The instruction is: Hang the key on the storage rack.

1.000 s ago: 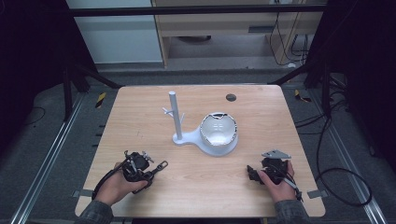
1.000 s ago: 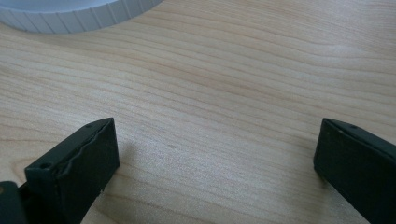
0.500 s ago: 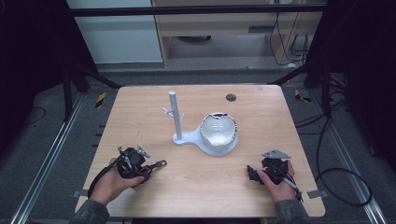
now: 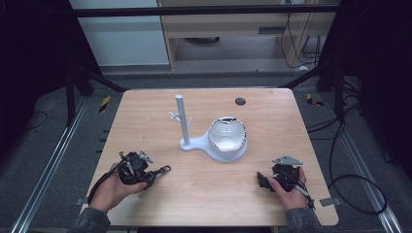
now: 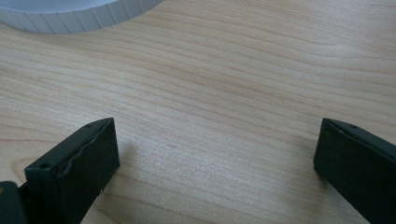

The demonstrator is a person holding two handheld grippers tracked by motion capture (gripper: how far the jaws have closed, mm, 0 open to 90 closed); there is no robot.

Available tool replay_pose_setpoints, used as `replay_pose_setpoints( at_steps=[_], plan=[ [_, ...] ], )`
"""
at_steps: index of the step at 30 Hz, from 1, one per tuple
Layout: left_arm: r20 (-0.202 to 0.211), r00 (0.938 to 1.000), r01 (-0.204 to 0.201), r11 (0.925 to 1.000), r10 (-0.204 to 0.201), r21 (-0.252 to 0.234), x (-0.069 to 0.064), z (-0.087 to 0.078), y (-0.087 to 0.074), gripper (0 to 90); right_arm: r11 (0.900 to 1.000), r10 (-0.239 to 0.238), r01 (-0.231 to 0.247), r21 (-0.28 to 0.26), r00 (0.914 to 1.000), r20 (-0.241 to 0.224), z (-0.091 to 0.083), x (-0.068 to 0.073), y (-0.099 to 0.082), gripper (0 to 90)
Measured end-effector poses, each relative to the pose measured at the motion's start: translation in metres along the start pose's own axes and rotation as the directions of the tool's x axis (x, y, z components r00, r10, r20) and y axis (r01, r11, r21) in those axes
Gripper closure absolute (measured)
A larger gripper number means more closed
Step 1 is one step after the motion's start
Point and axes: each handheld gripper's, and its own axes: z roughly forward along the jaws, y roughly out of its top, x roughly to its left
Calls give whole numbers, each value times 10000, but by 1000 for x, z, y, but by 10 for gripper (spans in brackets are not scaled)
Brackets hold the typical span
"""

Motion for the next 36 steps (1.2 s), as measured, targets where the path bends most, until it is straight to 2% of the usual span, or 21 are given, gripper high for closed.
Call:
replay_pose_setpoints(
  at_steps=[3,8,9,11,16,26,30,33,34,35,36],
  plan=[
    [-60,9999,-124,9998,125,163,0,2,2,489,10000,2,-2,0,10000,0,0,0,0,5],
    [-189,9998,-5,9990,-4,-451,3,-6,4,490,10000,9,-9,-2,10000,-7,0,0,0,5],
    [-189,9998,-5,9990,-4,-451,3,-6,4,490,10000,-2,2,-1,10000,1,0,0,0,5],
    [-358,9993,68,9965,-98,-829,4,-13,4,490,10000,7,-7,-2,10000,-5,0,0,0,5],
    [-438,9985,272,9875,-344,-1550,7,-25,2,490,10000,1,-1,-1,10000,2,0,0,0,5],
    [-417,9983,336,9849,-412,-1699,11,-29,3,490,10000,8,-8,-2,10000,-4,0,0,0,5],
    [-453,9978,383,9798,-481,-1962,12,-34,4,490,10000,5,-5,0,10000,-3,0,0,0,5],
    [-544,9966,476,9712,-619,-2334,13,-42,5,490,10000,8,-8,-2,10000,-3,0,0,0,5],
    [-589,9959,524,9664,-693,-2517,14,-46,5,490,10000,8,-8,-2,10000,-3,0,0,0,5],
    [-631,9946,609,9569,-820,-2839,15,-52,6,490,10000,9,-9,-4,10000,-5,0,0,0,5],
    [-631,9946,609,9569,-820,-2839,15,-52,6,490,10000,9,-9,-4,10000,-5,0,0,0,5]
  ],
)
